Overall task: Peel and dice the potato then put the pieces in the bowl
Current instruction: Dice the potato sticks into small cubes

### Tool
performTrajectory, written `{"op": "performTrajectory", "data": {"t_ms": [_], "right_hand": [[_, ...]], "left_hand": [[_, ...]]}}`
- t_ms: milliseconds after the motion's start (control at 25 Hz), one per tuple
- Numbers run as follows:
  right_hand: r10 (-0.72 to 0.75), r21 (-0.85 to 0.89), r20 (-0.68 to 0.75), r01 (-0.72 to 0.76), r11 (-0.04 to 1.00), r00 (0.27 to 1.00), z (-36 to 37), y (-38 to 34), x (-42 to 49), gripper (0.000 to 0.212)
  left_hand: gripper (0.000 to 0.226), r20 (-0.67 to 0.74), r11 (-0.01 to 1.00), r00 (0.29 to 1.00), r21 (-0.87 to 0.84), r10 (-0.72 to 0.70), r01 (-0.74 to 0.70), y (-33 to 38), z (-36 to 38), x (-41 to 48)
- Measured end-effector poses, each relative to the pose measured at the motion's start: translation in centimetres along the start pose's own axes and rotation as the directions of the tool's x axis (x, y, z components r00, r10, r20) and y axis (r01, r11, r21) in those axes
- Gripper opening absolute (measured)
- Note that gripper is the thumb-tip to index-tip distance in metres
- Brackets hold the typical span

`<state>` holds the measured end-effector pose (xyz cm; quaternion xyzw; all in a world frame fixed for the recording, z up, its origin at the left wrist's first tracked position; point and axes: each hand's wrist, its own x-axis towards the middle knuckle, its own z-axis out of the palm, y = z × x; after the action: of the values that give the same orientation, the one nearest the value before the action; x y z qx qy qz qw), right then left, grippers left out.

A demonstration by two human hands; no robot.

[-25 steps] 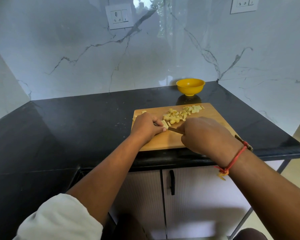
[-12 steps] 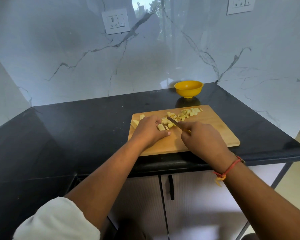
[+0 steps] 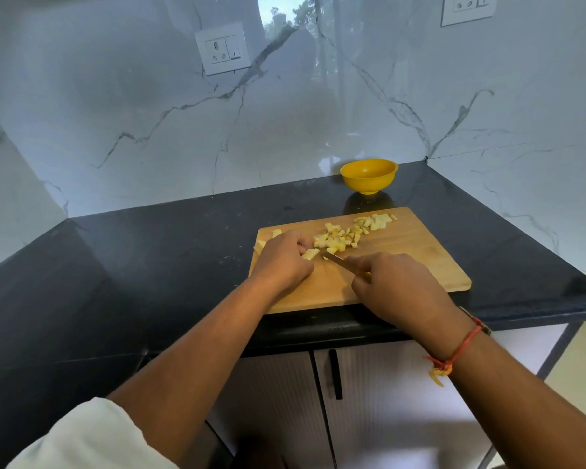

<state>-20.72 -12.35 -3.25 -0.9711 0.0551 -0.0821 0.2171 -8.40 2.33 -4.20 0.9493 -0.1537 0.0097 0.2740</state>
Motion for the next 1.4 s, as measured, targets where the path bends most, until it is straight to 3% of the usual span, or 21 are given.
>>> {"op": "performTrajectory", "data": {"t_ms": [120, 280, 800, 1400], "right_hand": [[0.013, -0.073, 0.037, -0.010, 0.997, 0.999, -0.3, -0.2, 0.4, 0.045], [0.035, -0.093, 0.043, -0.031, 0.995, 0.998, -0.1, -0.1, 0.7, 0.044], [0.012, -0.071, -0.026, -0.014, 0.997, 1.000, 0.7, -0.5, 1.1, 0.046], [0.035, -0.101, -0.023, -0.038, 0.994, 0.999, 2.1, -1.9, 2.7, 0.049]], "left_hand": [[0.014, -0.061, 0.989, 0.996, 0.137, 0.067, -0.058, 0.2, 0.3, -0.4], [0.019, -0.090, 0.965, 0.990, 0.247, 0.112, -0.087, 0.0, 0.5, -0.2], [0.013, -0.017, 0.966, 0.990, 0.224, 0.139, -0.132, 0.1, -0.5, -0.3], [0.017, -0.096, 0.987, 0.990, 0.131, 0.103, -0.090, -0.6, 0.1, -0.3]]}}
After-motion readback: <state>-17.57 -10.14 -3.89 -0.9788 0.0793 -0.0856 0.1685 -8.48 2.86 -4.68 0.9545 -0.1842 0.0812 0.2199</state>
